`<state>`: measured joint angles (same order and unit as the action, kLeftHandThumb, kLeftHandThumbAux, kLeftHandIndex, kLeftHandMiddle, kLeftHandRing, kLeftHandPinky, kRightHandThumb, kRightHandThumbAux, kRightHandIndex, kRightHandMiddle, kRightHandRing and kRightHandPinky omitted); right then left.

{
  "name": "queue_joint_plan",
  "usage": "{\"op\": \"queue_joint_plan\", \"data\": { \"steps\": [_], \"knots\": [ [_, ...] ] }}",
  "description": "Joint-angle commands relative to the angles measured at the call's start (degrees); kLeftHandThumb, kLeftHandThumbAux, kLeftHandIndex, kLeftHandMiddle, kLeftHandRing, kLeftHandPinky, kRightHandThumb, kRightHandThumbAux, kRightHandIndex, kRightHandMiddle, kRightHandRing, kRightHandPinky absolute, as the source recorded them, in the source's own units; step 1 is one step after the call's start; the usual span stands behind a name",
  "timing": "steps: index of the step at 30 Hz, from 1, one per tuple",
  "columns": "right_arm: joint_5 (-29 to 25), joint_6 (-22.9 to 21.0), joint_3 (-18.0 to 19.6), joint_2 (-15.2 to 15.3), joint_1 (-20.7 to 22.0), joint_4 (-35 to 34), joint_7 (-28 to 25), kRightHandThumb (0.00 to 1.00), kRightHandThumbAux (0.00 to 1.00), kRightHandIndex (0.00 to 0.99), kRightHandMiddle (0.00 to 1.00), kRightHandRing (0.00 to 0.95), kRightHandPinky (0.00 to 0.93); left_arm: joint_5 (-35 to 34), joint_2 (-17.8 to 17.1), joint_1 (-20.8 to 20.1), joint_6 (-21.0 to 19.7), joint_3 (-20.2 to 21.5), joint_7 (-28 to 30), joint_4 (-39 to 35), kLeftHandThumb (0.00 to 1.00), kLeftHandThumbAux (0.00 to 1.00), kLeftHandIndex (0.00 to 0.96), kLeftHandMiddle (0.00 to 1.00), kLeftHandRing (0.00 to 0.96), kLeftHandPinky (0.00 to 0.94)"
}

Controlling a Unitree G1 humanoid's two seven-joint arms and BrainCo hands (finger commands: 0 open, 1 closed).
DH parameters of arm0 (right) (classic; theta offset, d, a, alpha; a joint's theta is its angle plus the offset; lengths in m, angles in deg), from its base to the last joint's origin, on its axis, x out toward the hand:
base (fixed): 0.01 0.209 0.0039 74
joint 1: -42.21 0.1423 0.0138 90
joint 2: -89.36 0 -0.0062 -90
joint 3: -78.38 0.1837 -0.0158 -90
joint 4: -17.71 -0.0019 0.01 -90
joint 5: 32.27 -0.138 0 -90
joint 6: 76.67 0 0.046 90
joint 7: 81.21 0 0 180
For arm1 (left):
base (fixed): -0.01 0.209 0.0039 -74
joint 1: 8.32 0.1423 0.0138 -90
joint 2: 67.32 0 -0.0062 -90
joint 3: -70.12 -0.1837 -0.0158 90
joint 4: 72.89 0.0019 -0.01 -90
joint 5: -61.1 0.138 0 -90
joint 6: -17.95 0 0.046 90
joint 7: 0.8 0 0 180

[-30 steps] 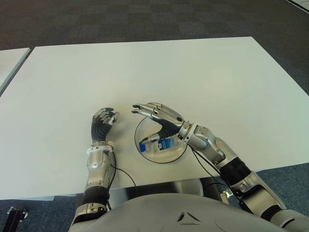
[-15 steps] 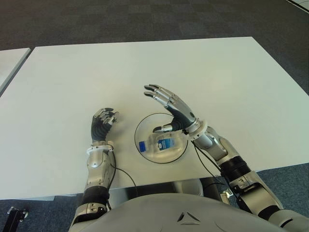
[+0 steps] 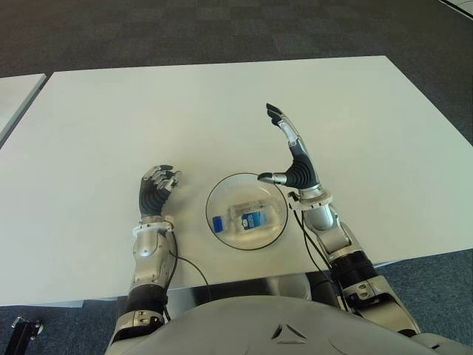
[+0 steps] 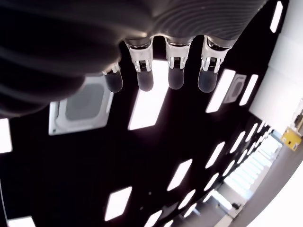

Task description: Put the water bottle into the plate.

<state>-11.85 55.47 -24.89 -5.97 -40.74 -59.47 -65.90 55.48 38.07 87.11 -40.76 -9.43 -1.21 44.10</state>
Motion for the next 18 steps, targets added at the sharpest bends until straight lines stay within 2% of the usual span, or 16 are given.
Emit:
{"op": "queue_joint_plan", "data": {
  "steps": [1,4,7,14,18],
  "knots": [
    [-2.3,-2.6,5.11,-4.66,-0.08,3.01,5.27,0.12,0.531,0.0,0.007,0.006,0.076,0.66,0.4,1.12,-1.16,-0.04,-0.8,1.52,0.707,0.709,0.434,0.572,0.546,0.529],
    [-3.27,-2.68,7.1,-7.62,0.15,4.95,7.96,0.136,0.615,0.0,0.037,0.033,0.117,0.8,0.39,1.16,-1.25,-0.09,-0.85,1.4,0.707,0.709,0.434,0.573,0.549,0.534],
    [-4.31,-2.59,8.72,-9.1,0.17,6.43,9.18,0.145,0.675,0.0,0.077,0.074,0.153,0.55,0.42,1.17,-1.53,-0.05,-0.68,1.24,0.707,0.709,0.434,0.573,0.548,0.535],
    [-11.65,-6.38,11.96,-11.63,-0.39,7.96,6.08,0.174,0.739,0.074,0.147,0.147,0.205,0.95,0.05,0.98,0.38,-0.19,-0.27,1.86,0.707,0.709,0.434,0.574,0.551,0.537],
    [-13.74,-7.11,13.14,-12.18,0.03,8.67,4.54,0.197,0.752,0.105,0.161,0.16,0.214,1.11,-0.24,0.94,1.13,-0.4,0.09,2.14,0.706,0.71,0.434,0.577,0.557,0.548]
  ]
}}
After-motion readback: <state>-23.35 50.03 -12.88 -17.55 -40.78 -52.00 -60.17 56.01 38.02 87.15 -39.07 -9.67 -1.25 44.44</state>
